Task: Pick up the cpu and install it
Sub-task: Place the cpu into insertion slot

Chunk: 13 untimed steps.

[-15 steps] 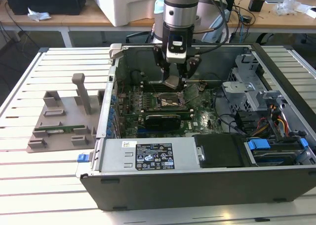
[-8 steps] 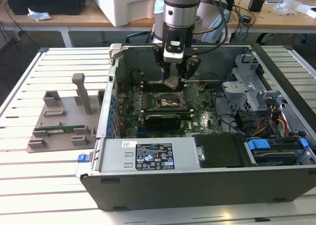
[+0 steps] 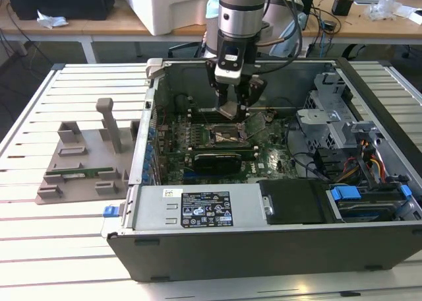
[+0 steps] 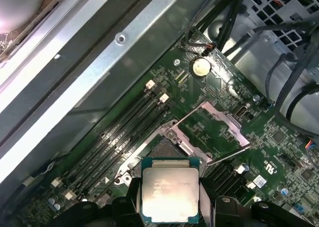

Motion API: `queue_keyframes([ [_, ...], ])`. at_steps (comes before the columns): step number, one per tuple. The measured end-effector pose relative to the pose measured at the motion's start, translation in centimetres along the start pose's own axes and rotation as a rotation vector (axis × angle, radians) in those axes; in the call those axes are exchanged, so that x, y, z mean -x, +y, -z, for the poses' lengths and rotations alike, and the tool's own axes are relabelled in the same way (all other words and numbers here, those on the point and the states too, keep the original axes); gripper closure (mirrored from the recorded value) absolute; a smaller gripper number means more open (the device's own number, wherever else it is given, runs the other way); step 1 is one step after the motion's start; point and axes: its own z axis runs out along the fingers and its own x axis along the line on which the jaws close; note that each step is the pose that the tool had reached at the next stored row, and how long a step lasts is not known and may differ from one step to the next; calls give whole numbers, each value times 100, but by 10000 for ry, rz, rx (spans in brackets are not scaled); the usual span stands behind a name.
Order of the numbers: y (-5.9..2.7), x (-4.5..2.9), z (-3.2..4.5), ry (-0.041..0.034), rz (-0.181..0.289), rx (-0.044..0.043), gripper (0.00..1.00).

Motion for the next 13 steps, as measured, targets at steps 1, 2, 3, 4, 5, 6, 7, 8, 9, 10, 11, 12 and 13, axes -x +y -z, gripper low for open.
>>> queue_keyframes([
  [1, 0, 0, 0, 2, -112, -3, 45],
  [2, 0, 0, -1, 4, -211, -6, 45],
  [3, 0, 0, -1, 5, -264, -8, 45],
  [4, 0, 0, -1, 6, -330, -10, 45],
  [5, 0, 0, -1, 8, -403, -11, 45],
  [6, 0, 0, -1, 9, -458, -13, 45],
  [7, 0, 0, -1, 11, -522, -14, 45],
  [8, 0, 0, -2, 12, -582, -15, 45],
  [9, 0, 0, -2, 15, -699, -19, 45],
  [10, 0, 0, -2, 17, -778, -20, 45],
  [11, 0, 0, -2, 19, -834, -21, 45],
  [12, 0, 0, -2, 21, -931, -24, 45],
  [13, 0, 0, -2, 22, -990, -25, 45],
])
